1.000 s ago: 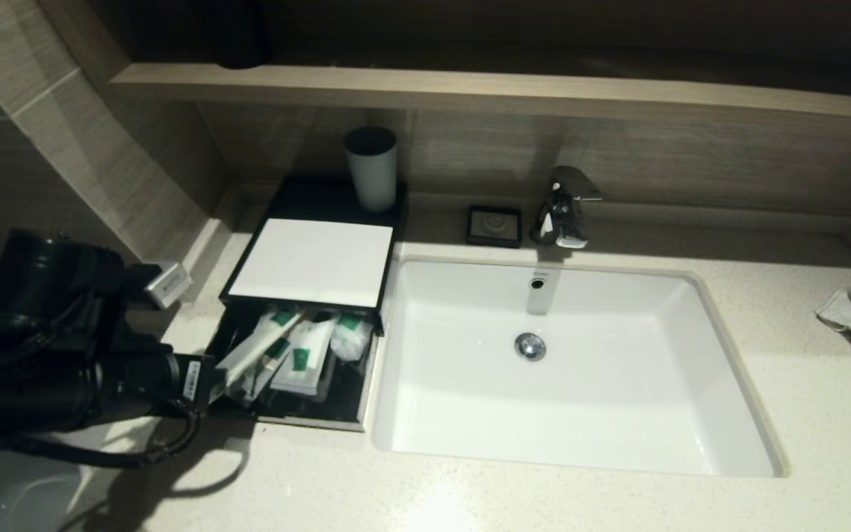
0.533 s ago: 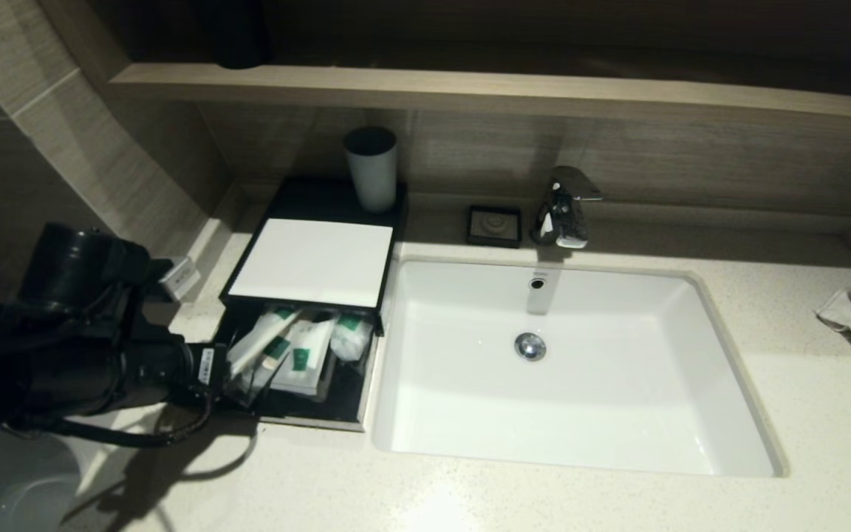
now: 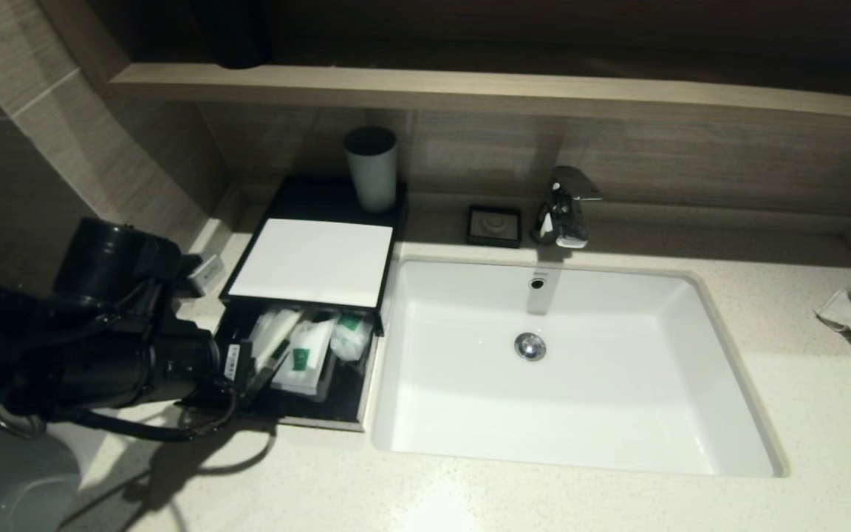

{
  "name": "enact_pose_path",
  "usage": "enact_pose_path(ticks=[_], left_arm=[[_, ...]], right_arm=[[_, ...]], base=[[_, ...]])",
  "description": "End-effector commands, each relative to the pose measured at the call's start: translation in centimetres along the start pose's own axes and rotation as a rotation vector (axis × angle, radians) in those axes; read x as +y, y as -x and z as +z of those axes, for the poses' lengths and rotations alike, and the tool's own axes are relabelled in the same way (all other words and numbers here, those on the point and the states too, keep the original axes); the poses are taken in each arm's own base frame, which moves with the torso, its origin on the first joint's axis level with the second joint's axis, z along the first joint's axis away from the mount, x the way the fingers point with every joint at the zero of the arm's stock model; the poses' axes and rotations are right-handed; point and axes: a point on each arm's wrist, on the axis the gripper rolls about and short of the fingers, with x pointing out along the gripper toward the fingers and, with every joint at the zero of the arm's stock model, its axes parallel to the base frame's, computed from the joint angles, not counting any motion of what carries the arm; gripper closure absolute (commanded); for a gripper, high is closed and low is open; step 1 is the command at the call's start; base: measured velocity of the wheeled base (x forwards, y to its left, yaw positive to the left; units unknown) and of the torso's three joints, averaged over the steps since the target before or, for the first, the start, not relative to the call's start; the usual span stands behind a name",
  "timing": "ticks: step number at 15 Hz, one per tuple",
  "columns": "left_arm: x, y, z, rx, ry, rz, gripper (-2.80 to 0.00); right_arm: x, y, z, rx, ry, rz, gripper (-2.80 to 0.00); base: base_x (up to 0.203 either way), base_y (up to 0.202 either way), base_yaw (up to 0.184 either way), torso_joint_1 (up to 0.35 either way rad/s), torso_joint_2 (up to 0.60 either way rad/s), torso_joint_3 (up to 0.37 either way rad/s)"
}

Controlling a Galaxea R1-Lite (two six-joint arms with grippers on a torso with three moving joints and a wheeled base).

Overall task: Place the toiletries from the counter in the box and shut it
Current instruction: Place the bathroom toiletry into the drawer

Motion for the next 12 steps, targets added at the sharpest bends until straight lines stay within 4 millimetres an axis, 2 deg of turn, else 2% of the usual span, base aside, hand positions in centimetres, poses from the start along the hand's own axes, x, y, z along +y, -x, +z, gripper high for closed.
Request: enact_pose_path(ticks=[1,12], left_arm=[[-0.2,-0.5,-0.1,0.016,-0.004,-0.005,0.0],[-0.7,-2.8,-0.4,0.051,-0.015,-0.014,0.0]], right_arm=[[0.0,0.0,0.0,0.0,0.0,0.0,0.0],[0.0,0.0,0.0,0.0,0.0,0.0,0.0]], base=[[0.0,0.0,0.0,0.0,0.0,0.0],[0.0,0.0,0.0,0.0,0.0,0.0]])
